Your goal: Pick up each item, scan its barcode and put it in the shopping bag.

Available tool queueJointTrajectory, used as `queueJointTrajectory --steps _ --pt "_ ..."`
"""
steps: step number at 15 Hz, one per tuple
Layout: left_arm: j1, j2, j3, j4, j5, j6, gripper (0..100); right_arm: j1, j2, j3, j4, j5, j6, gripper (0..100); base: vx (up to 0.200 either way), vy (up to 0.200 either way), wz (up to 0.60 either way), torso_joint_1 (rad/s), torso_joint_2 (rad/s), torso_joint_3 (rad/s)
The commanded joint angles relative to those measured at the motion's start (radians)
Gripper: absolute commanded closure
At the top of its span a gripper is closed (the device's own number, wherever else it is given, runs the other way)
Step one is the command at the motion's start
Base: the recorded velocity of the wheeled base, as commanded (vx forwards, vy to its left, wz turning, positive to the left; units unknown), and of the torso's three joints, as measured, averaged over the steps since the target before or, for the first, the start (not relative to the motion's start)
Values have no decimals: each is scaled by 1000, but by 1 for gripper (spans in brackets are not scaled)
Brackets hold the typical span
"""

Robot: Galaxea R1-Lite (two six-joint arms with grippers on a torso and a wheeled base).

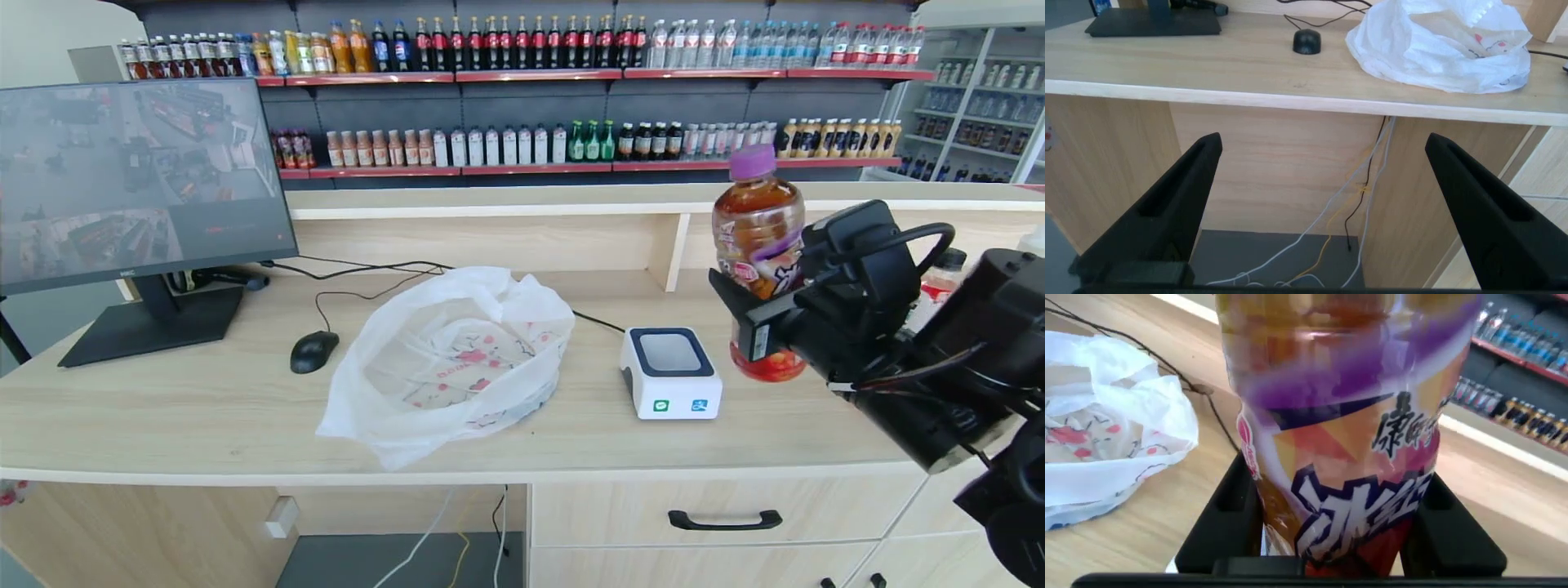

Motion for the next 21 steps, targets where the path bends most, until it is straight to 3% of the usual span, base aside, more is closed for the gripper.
queueJointTrajectory --steps 1,4,11,19,21 --pt "0 0 0 0 0 0 0 17 62 -56 -63 -12 -78 100 0 0 0 0 0 0" --pt "2 0 0 0 0 0 0 21 207 -45 -319 -4 -165 100 0 0 0 0 0 0" --pt "0 0 0 0 0 0 0 61 216 -33 -319 33 -276 100 0 0 0 0 0 0" --pt "0 0 1 0 0 0 0 -19 340 -100 -319 399 -693 100 0 0 0 0 0 0" --pt "0 0 1 0 0 0 0 -26 355 -111 -319 438 -758 100 0 0 0 0 0 0"
